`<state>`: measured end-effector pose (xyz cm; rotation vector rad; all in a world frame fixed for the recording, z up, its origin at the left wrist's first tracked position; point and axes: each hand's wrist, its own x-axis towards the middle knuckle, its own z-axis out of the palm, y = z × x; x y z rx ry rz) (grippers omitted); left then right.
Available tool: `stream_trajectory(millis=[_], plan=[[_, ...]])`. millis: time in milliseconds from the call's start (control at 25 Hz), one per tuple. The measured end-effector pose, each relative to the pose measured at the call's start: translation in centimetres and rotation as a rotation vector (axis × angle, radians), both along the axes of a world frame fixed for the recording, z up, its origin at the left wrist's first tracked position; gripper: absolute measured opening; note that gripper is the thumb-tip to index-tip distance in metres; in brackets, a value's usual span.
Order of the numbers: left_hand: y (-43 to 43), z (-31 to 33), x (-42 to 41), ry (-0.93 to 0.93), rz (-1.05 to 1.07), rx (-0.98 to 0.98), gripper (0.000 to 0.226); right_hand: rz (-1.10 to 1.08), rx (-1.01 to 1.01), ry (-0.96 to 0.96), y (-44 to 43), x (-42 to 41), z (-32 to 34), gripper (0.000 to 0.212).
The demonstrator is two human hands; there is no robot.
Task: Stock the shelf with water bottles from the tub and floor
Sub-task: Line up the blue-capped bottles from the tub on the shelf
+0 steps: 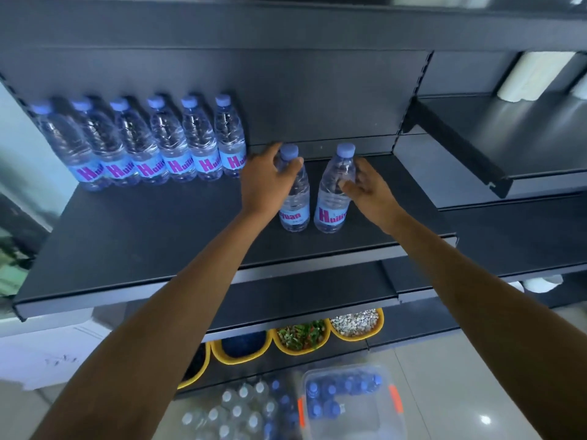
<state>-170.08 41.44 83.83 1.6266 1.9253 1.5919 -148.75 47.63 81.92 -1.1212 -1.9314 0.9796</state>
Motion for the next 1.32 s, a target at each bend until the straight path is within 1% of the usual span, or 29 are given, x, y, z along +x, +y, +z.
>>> stream_trajectory(millis=[120, 240, 320, 400, 440, 520, 600, 720, 840, 920, 1000, 1080, 1240, 1320], plan=[[1.1, -1.1, -0.1, -0.049, -0.019, 0.012, 0.033, -0.019, 0.005, 0.071, 0.1, -0.8, -1.5, 0.043], [1.1, -3.3, -0.2, -0.11, -0.068, -0.052, 0.054, -0.019, -0.052, 0.109, -1.0, -0.8, -4.9, 0.066], [0.0, -6.1, -0.5, -0.153, -0.184, -0.161, 0.066, -0.043, -0.139, 0.064, -1.9, -0.9, -7.4, 0.079], [-1.6, -9.4, -0.7, -0.136, -0.285, -0.279, 0.064, -0.151, -0.132, -0.05, -2.2, -1.5, -8.9, 0.081], [-2.1, -10.7, -0.7, -0.099, -0.291, -0.319, 0.06, -0.213, -0.096, -0.114, -1.9, -1.9, -9.3, 0.079], [-1.8, -12.2, -0.7, -0.007, -0.223, -0.312, 0.048, -0.305, -0.049, -0.216, -1.2, -2.7, -9.6, 0.077], [-0.8, -12.3, -0.6, 0.036, -0.164, -0.299, 0.04, -0.327, -0.041, -0.259, -0.5, -3.3, -9.6, 0.077], [0.7, -12.0, 0.0, 0.001, -0.059, -0.335, 0.048, -0.301, -0.044, -0.208, 0.8, -4.0, -9.5, 0.08], [2.6, -11.8, 1.2, -0.041, 0.153, -0.346, 0.056, -0.304, 0.004, -0.155, 1.9, -5.0, -9.7, 0.075], [4.3, -11.5, 1.6, -0.062, 0.277, -0.364, 0.062, -0.343, 0.032, -0.154, 2.5, -6.0, -10.0, 0.07], [5.9, -11.4, 1.1, -0.078, 0.365, -0.392, 0.064, -0.362, 0.077, -0.196, 3.2, -6.8, -10.4, 0.065], [6.7, -11.5, 0.3, -0.071, 0.39, -0.397, 0.061, -0.339, 0.101, -0.255, 4.2, -7.4, -10.5, 0.061], [7.5, -12.2, -0.7, -0.058, 0.377, -0.335, 0.039, -0.311, 0.077, -0.291, 6.9, -9.0, -10.4, 0.063], [8.0, -12.3, -0.9, -0.067, 0.409, -0.325, 0.035, -0.318, 0.096, -0.33, 8.0, -9.6, -10.4, 0.063]])
